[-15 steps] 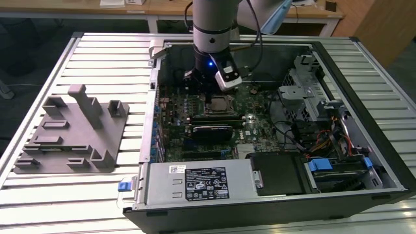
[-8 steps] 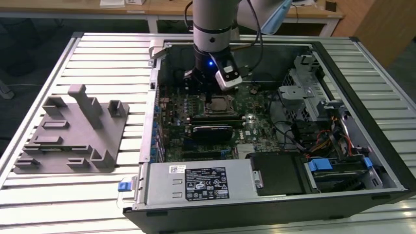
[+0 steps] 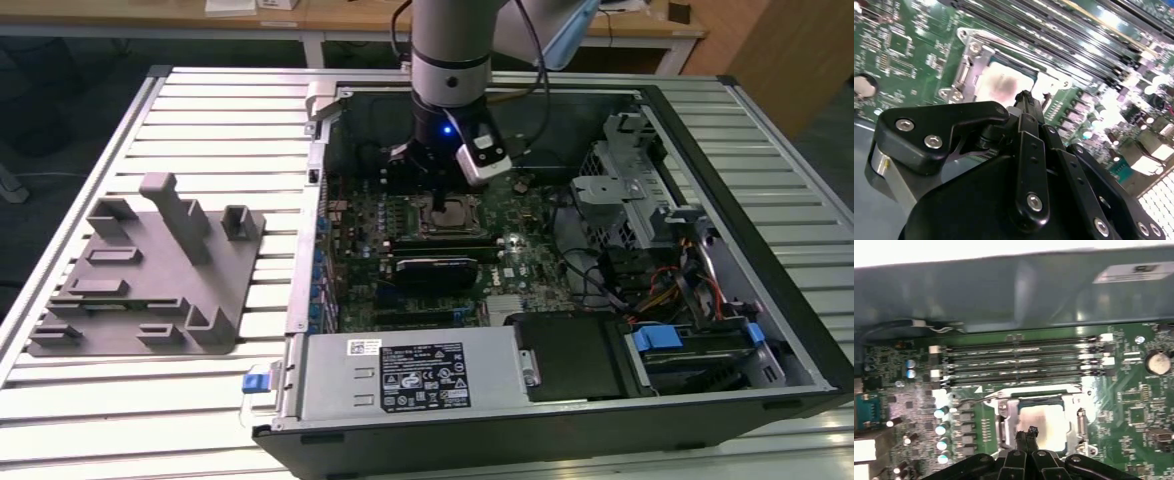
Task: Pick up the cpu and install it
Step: 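Close the cpu cover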
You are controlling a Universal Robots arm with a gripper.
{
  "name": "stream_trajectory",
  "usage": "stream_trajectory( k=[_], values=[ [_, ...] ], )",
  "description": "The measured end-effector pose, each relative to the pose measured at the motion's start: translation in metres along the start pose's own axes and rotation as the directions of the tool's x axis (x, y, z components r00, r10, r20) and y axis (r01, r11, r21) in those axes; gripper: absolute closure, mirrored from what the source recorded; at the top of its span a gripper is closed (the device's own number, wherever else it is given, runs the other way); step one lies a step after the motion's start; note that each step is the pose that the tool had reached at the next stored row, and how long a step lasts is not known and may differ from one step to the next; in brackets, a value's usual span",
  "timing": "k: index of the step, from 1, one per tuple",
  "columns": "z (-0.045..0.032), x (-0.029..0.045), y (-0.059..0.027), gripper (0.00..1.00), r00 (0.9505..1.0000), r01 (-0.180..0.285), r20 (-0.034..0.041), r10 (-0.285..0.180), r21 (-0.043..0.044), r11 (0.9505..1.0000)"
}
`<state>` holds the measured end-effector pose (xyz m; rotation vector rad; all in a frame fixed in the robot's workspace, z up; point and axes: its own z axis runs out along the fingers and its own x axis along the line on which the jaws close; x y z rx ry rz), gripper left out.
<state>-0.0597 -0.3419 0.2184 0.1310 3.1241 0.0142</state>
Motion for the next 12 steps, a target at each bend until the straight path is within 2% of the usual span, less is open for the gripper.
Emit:
stream_trajectory(
  k=[6, 12],
  values=[
    [0.0001, -0.0129, 0.001, 0.89, 1.0, 0.0, -0.0001, 0.0, 0.0001, 1.0],
    [-0.0024, -0.0147, 0.0013, 0.89, 1.0, 0.0, 0.0, 0.0, 0.0001, 1.0]
  ],
)
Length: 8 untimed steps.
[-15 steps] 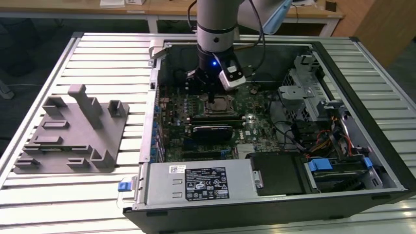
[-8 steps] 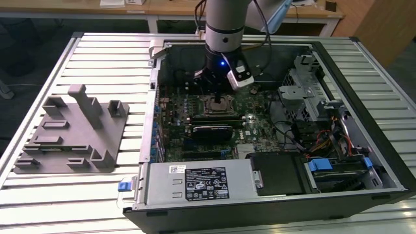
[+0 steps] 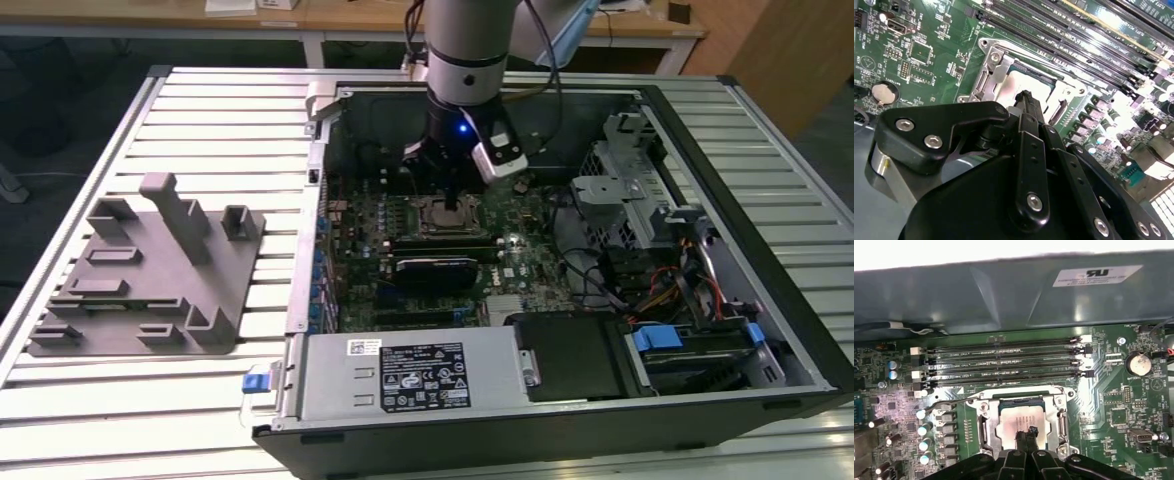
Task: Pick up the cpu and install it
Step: 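Close the cpu cover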
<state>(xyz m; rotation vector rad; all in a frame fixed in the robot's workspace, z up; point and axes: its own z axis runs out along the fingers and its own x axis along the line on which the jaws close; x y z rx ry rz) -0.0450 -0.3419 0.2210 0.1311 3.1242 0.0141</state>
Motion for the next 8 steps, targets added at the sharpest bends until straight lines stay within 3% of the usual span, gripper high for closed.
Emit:
stream_trajectory(
  k=[8],
  values=[
    [-0.0132, -0.0002, 0.0001, 0.89, 1.0, 0.0, 0.0001, 0.0, 0.0, 1.0]
  ],
)
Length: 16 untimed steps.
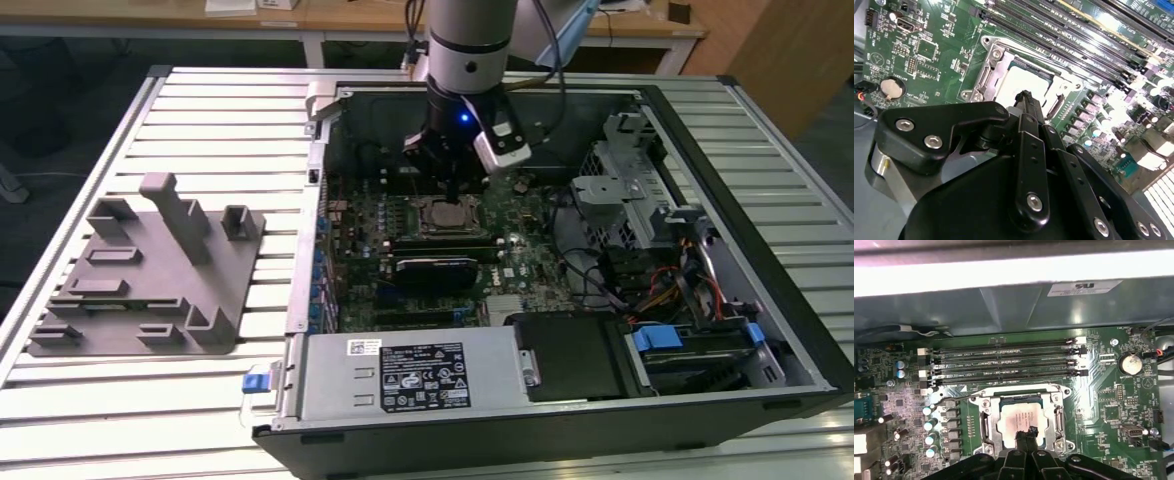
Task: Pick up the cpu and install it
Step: 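Close the cpu cover, then install the first cpu locking lever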
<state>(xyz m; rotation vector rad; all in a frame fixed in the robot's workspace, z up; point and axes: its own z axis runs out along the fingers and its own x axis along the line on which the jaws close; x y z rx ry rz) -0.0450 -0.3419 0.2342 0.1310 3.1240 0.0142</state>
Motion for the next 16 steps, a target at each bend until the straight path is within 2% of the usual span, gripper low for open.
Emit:
stream_trajectory(
  k=[16],
  values=[
    [-0.0016, -0.0028, 0.0003, 0.89, 1.0, 0.0, 0.0003, 0.0, -0.0001, 1.0]
  ],
)
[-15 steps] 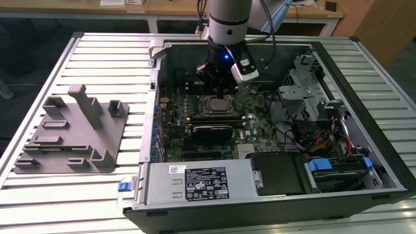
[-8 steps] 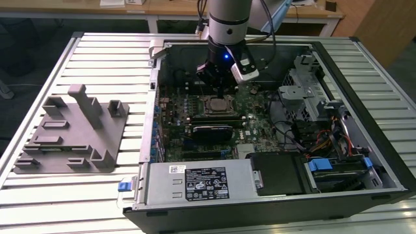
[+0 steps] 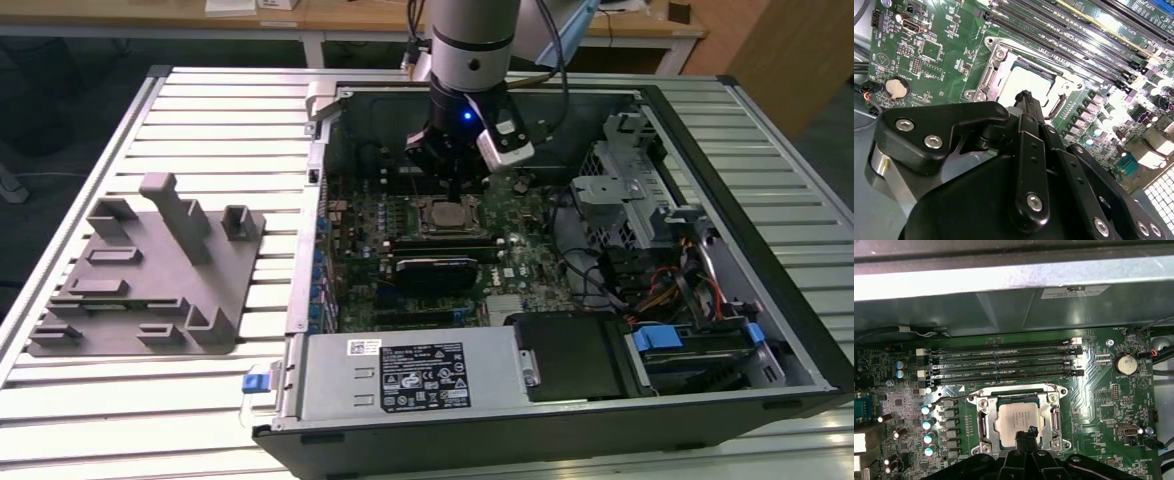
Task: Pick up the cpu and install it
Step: 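Install the first cpu locking lever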
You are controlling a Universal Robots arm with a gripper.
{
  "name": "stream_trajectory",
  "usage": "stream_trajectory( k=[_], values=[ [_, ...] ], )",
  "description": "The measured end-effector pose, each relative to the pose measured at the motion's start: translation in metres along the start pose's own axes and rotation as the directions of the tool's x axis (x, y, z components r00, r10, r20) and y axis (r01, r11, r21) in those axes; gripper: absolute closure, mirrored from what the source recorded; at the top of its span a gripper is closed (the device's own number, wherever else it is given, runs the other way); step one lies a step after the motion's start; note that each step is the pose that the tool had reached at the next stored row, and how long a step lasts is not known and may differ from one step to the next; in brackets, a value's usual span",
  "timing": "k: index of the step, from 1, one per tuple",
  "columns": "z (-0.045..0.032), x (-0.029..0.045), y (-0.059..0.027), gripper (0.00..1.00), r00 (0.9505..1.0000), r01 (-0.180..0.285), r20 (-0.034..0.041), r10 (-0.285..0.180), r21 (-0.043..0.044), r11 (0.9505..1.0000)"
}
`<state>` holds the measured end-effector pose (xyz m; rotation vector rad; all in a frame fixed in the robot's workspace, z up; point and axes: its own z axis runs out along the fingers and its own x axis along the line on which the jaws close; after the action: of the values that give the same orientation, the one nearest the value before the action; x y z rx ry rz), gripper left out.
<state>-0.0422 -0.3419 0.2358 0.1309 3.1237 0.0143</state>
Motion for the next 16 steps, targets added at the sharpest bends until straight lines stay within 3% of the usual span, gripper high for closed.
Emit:
stream_trajectory(
  k=[10, 16],
  values=[
    [0.0, 0.0006, -0.0004, 0.89, 1.0, 0.0, 0.0, 0.0, -0.0003, 1.0],
    [-0.0001, 0.0076, -0.001, 0.89, 1.0, 0.0, 0.0001, 0.0, -0.0003, 1.0]
  ],
)
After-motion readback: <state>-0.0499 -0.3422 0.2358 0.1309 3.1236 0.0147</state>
